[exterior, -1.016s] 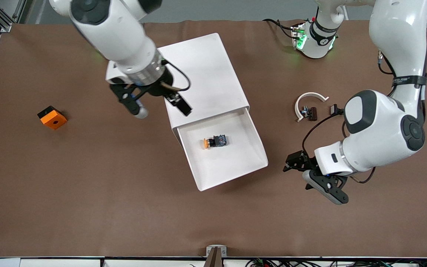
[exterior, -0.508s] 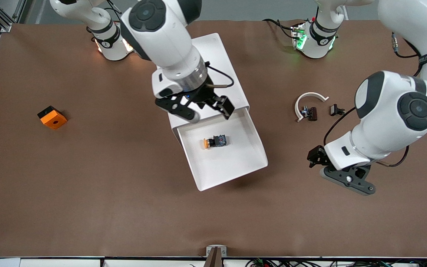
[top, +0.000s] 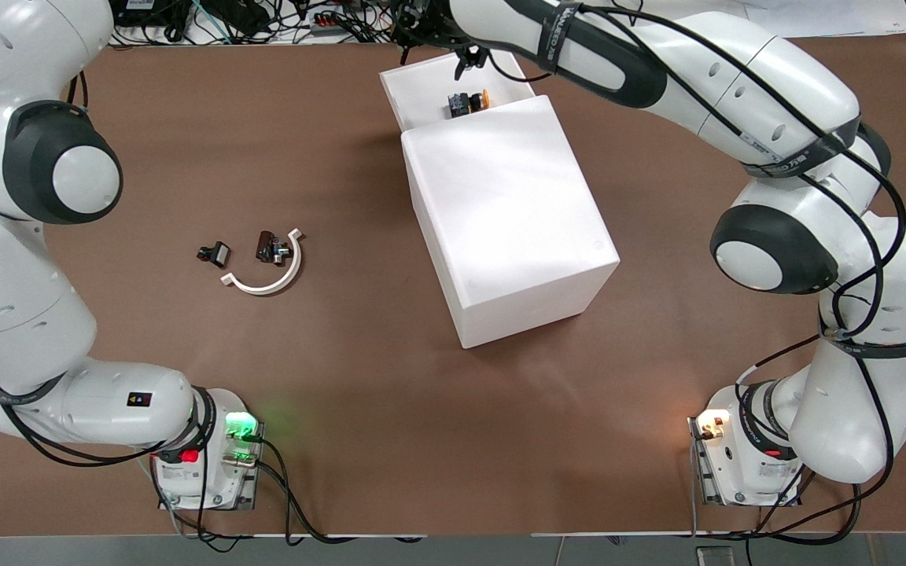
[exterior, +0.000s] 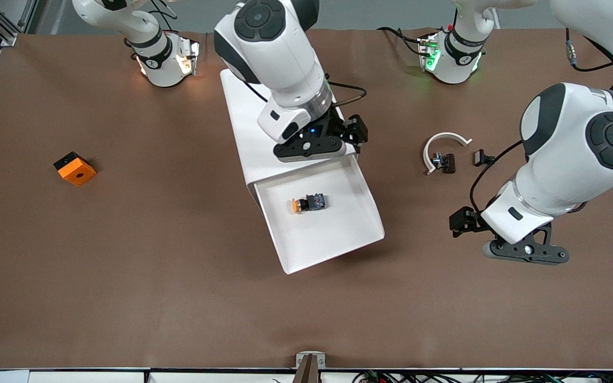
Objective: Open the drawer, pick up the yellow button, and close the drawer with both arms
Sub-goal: 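Lower the right gripper into the drawer toward the orange button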
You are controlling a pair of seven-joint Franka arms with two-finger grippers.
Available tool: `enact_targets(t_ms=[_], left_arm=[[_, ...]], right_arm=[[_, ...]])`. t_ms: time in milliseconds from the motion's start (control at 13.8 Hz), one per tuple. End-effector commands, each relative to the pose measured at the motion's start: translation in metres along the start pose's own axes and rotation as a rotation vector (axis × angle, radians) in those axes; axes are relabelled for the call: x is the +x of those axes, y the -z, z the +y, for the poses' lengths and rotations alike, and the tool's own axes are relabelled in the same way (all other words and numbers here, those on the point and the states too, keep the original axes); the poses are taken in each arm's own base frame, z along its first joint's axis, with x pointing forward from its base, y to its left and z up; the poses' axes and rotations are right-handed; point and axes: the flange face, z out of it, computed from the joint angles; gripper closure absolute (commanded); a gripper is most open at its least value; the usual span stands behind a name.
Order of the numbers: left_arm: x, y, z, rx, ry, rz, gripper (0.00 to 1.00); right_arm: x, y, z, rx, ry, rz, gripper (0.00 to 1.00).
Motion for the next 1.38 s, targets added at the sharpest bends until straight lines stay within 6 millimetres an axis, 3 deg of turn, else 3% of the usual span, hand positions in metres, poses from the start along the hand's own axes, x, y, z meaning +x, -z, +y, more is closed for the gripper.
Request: enact_targets(t_ms=[0,145,435,581,798,944,1016,1161,1306], left_arm=[[-0.002,0.005,0.011,0.008,0.136,0.029,0.0],[-0.002,0.005,0.014,0.006,0.219,0.038,0.0],[-0.001,0.004,0.019,-0.005,0.227,0.043,0.0],[0.0,0.001,0.018,-0.002,0.228,0.042,0.0],[0.002,-0.004,0.017,-0.005,0.232,0.042,0.0],[0.004,-0.007,0.015,-0.007,0.234,0.049,0.0],[0.004,-0.006,0.014,-0.007,0.236,0.05,0.0],[0.004,-0.008,0.014,-0.005,0.234,0.049,0.0],[0.005,-0.011,0.013,-0.005,0.237,0.044,0.0]], right_arm=[[0.025,0.007,0.015,0.007,-0.242,0.004,0.0],[0.045,0.01,0.039,-0.019,-0.558,-0.018,0.0],[0.04,0.002,0.044,-0.089,-0.922,0.019,0.0],[0.036,-0.004,0.056,-0.22,-0.906,0.082,0.0],[0.036,-0.005,0.061,-0.243,-0.894,0.055,0.0],[0.014,-0.015,0.046,-0.28,-0.857,0.069,0.0],[0.016,-0.015,0.047,-0.281,-0.846,0.091,0.0],[0.032,0.001,0.06,-0.253,-0.894,0.043,0.0],[0.027,0.018,0.067,-0.278,-0.922,-0.034,0.0]])
